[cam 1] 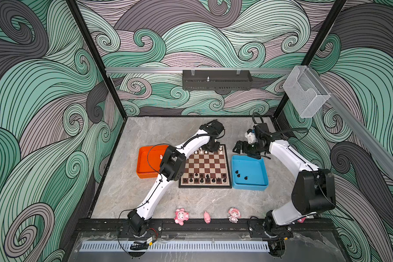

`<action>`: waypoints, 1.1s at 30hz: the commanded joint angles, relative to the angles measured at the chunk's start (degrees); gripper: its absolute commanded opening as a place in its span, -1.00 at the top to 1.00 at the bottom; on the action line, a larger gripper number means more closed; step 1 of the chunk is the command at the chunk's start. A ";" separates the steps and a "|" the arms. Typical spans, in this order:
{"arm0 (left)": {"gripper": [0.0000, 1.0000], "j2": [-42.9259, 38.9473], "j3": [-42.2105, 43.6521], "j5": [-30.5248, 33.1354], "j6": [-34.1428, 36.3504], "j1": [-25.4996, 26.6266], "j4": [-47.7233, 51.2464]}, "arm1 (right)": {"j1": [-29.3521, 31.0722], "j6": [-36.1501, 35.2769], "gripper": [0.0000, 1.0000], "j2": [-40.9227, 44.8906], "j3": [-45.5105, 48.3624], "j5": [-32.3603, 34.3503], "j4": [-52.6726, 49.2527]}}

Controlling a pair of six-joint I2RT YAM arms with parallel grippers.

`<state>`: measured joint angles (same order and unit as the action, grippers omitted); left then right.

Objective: Set up the chess pieces on the board
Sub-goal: 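Lower the white pawn into the white pawn row and release it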

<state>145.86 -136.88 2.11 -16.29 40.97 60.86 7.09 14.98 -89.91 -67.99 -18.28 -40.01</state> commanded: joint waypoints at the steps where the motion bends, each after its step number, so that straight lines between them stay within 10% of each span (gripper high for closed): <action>1: 0.79 -1.20 -1.14 0.00 -0.85 0.66 2.99 | -0.33 -0.74 -0.99 0.15 0.57 -0.61 0.04; 19: 0.78 -1.21 -0.93 1.14 -0.62 0.91 4.05 | -0.38 -0.66 -0.99 0.09 0.57 -0.88 0.20; 33: 0.33 -2.89 -0.93 0.54 -0.90 0.95 3.09 | -0.33 -0.66 -0.99 0.45 0.66 -0.79 0.21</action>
<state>145.84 -136.88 2.55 -16.56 41.52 62.37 7.09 15.00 -89.91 -67.77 -18.50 -39.99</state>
